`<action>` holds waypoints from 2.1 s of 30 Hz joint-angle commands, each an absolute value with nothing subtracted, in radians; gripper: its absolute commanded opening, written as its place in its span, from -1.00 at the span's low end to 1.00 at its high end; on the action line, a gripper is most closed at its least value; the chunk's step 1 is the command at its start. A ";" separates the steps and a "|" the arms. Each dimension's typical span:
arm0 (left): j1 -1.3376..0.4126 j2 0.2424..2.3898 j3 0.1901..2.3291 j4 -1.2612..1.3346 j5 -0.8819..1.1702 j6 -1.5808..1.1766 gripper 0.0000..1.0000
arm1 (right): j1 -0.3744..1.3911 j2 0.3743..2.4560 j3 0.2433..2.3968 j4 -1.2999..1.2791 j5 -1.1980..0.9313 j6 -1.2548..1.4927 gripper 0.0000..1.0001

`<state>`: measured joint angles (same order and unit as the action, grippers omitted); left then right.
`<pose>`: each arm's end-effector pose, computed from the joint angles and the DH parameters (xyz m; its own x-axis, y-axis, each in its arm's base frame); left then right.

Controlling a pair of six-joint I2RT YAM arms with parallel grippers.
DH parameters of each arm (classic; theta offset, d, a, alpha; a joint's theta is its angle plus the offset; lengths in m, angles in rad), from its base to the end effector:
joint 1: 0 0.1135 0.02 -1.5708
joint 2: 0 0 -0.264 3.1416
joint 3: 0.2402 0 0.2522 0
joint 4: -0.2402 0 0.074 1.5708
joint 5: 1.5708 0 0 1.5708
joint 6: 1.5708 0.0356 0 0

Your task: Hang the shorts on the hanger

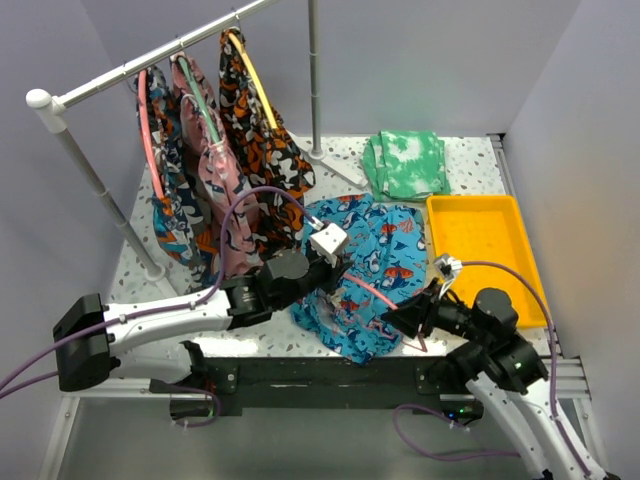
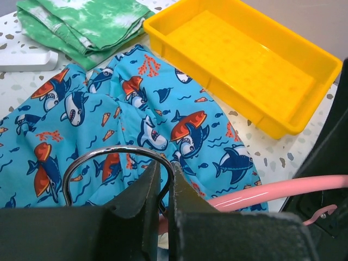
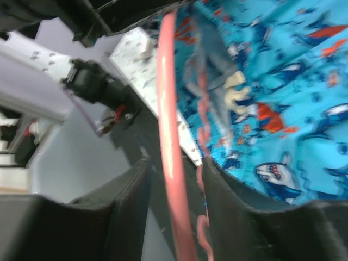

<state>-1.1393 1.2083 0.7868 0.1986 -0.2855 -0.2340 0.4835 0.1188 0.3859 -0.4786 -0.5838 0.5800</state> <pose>0.1262 -0.2501 0.2910 -0.2654 0.0444 -0.9631 0.7146 0.6796 -0.1656 0.0614 0.0544 0.2455 -0.6295 0.1859 -0.7544 -0.6217 0.4618 0.6326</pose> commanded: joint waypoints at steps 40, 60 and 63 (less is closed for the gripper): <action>-1.140 0.931 0.555 0.390 -0.098 -0.149 -1.00 | 0.905 0.819 0.410 -0.357 -0.129 0.640 0.08; -1.140 0.896 0.528 0.396 -0.066 -0.141 -1.00 | 1.054 1.045 0.514 -0.422 -0.002 0.584 0.15; -1.140 0.896 0.528 0.396 -0.064 -0.143 -1.00 | 1.054 1.023 0.531 -0.436 -0.009 0.568 0.23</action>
